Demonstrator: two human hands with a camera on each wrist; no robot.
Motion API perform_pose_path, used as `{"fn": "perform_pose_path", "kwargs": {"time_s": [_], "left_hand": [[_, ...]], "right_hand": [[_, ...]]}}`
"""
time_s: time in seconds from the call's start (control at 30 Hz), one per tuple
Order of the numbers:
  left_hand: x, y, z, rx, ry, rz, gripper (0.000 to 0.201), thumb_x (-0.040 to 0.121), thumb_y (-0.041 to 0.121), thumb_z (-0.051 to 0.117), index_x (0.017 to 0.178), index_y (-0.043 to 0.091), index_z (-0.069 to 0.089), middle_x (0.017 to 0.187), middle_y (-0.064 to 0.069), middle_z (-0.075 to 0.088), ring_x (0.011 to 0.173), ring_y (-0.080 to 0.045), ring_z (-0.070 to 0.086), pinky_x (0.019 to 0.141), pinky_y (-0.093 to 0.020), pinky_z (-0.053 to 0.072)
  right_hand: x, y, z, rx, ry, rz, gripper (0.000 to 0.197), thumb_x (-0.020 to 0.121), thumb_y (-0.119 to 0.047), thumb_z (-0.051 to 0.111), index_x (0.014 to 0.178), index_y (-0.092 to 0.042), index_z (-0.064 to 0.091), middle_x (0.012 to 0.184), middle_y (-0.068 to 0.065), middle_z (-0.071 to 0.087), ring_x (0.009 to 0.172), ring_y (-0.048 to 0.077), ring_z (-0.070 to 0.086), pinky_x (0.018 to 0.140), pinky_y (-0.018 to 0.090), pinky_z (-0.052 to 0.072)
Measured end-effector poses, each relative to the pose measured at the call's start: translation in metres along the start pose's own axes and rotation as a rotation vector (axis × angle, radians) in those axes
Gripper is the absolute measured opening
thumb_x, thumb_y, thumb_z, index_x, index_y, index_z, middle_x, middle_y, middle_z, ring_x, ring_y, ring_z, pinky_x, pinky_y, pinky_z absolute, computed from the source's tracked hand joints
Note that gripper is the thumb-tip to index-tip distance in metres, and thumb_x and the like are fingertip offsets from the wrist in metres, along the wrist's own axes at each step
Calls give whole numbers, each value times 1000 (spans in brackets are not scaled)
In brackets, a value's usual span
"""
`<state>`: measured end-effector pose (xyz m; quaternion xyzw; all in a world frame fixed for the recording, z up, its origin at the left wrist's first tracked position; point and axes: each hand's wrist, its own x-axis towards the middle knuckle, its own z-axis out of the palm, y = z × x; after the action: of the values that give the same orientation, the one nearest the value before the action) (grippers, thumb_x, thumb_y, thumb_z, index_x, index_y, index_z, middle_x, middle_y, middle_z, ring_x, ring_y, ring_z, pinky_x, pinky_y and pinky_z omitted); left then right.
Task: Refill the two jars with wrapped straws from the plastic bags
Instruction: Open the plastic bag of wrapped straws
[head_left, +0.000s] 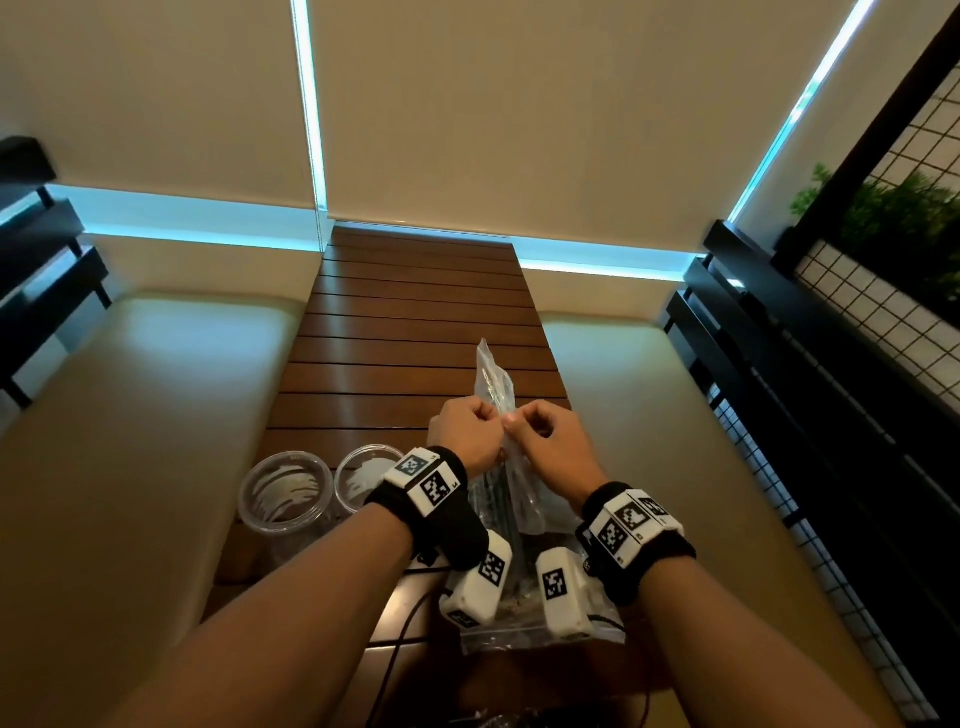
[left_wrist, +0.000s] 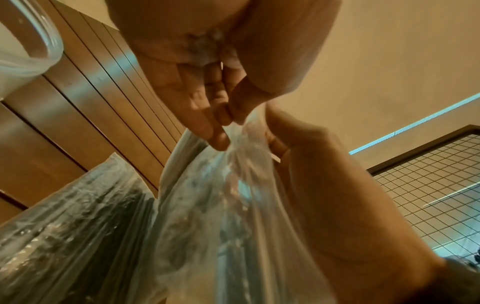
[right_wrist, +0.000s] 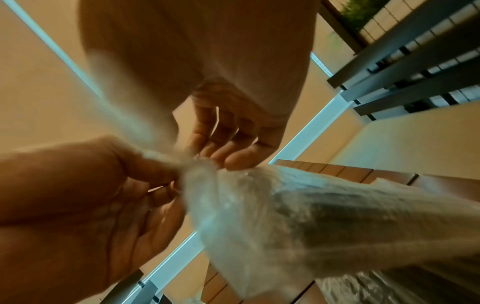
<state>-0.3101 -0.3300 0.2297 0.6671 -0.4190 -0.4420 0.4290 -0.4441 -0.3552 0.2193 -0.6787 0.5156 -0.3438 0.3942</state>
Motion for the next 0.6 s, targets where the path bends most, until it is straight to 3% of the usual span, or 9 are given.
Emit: {"fn": "perform_pose_path", "kwargs": {"time_s": [0.1,0.17,0.3,0.4,0.5,0.6], "left_hand": [[-2,-2,-5,-7,-22,5,15,91,11,62,77,16,60,79,-8,71,63,-17,71,60,-32,61],[-3,-2,-8,13,-35,8,12,92,9,61,81,14,60,85,-9,71,67,-18,72,54,-27,57],[-4,-2,-9,-36,-18,-5,10,92,6,59,84,12,59,82,-9,69,66,-23,71,62,-37,62],[-6,-1,-8,-76,15,15,6,93,12,62,91,10,56,83,-7,68,65,-23,73,61,-37,62],[-7,2,-12,-68,-12,12,21,90,27,69,89,8,62,87,-8,72,69,-22,74,60,-35,61],[-5,2,-18,-96,-18,-42,19,86,27,73,83,10,68,86,-10,73,74,-24,74,67,-42,62]], "right_hand": [[-3,-2,-3,44,-57,56,34,69,-60,65,78,-29,71,83,-2,72,82,22,69,75,51,59],[-4,-4,-4,76,-86,101,36,64,-61,70,79,-28,72,86,-1,73,84,23,71,74,51,59],[-6,-6,-2,29,-50,113,9,80,-36,72,80,-28,74,83,-4,74,81,18,71,74,48,60],[-4,-4,0,-44,-2,112,11,85,-32,67,81,-28,76,79,-8,74,78,12,70,72,44,61],[-5,-10,3,20,-15,139,16,90,-24,63,83,-22,77,79,-1,74,78,19,72,69,46,61],[-5,-17,4,90,-72,148,8,88,-22,68,86,-21,76,84,1,75,82,17,73,73,44,61]]}}
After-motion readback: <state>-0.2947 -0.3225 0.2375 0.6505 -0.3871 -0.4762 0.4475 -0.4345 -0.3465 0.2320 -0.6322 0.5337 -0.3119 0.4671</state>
